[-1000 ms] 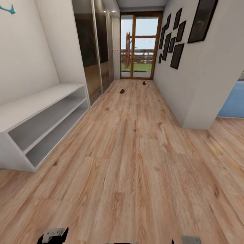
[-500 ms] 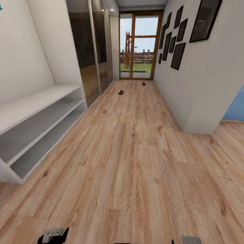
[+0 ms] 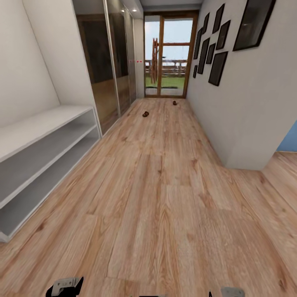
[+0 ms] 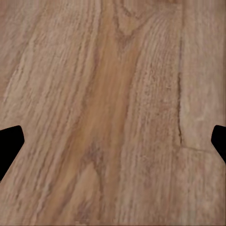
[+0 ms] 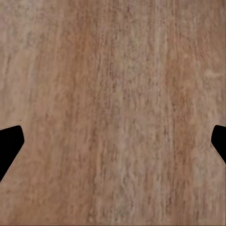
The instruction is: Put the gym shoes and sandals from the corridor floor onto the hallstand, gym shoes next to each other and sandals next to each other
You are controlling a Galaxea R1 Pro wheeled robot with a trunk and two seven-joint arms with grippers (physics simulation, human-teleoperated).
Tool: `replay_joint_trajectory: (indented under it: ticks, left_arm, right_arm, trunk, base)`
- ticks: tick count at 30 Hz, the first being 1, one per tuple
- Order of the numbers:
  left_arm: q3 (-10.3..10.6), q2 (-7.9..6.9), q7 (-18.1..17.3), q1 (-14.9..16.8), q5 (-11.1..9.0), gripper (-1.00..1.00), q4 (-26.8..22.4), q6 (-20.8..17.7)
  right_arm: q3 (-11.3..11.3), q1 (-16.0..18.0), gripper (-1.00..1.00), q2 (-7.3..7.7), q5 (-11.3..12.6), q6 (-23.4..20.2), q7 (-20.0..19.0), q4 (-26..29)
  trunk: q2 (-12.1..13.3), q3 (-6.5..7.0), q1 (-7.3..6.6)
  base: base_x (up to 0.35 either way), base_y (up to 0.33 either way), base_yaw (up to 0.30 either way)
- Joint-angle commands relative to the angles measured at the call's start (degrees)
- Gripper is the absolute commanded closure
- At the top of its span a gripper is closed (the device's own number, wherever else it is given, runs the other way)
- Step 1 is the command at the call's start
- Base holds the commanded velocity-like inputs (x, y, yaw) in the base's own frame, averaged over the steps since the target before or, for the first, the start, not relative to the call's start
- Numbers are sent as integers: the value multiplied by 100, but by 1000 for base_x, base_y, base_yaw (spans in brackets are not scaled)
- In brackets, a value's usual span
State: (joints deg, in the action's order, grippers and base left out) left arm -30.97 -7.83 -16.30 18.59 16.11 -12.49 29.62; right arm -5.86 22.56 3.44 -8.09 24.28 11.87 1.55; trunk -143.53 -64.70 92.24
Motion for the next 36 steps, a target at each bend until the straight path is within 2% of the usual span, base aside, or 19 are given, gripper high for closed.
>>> replay_joint_trajectory:
  ticks: [1,36]
  left_arm:
    - [-50,1,-32,4,41,-100,2,18]
    - [-50,1,-32,4,37,-100,1,18]
  right_arm:
    - [-47,3,-100,-1,-61,15,17,-6]
    - [-56,3,-100,-1,-41,26,27,5]
  trunk:
    - [-2,-5,2]
    - [-2,-5,2]
  base:
    - [336,-105,0]
    - [336,-105,0]
